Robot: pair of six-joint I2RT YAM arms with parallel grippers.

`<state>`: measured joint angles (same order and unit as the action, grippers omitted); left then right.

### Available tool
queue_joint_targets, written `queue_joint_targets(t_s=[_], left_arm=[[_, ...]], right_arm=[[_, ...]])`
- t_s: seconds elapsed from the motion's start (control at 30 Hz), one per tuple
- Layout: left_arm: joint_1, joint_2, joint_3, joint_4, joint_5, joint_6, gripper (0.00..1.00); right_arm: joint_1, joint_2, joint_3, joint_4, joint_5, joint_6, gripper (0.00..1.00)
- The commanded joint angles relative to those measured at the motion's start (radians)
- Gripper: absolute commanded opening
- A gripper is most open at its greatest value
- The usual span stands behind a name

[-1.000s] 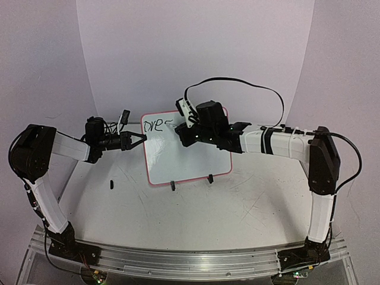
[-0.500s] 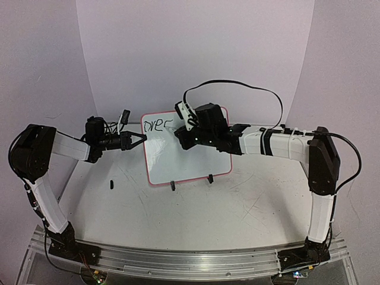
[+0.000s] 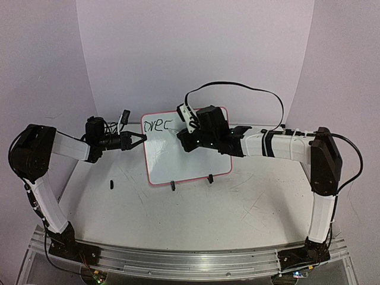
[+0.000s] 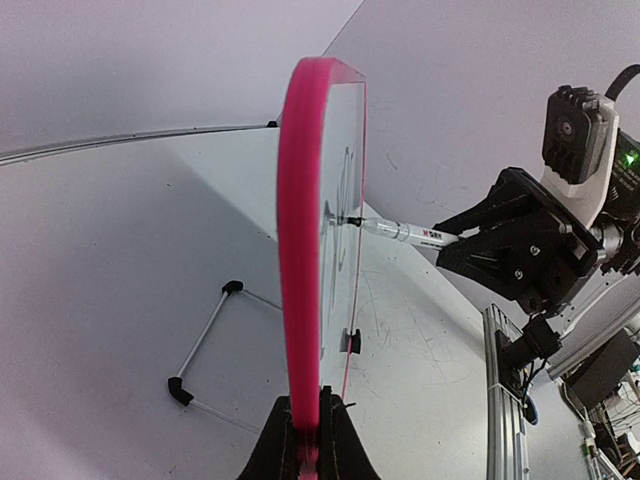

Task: Write a sentence on the whiteboard

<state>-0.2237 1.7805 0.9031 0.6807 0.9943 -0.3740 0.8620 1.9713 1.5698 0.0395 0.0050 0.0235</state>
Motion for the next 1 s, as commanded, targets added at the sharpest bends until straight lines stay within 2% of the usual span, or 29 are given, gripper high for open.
queue_joint_targets(t_s=[0.0, 0.67, 0.97], left_arm=[[-0.009, -0.007, 0.041, 0.025, -0.006, 0.058, 0.0], [-0.01, 0.0, 0.047, 0.02, -0.001, 0.056, 0.0], [-0.009, 0.008, 0.053, 0.02, 0.0, 0.058, 0.0]], right_arm=[[-0.031, -0.06, -0.017, -0.007, 0.088, 0.0, 0.0], [-0.059, -0.007, 0.061, 0.006, 0.092, -0.003, 0.0], [-0.051, -0.005, 0.038, 0.003, 0.042, 0.004, 0.0]])
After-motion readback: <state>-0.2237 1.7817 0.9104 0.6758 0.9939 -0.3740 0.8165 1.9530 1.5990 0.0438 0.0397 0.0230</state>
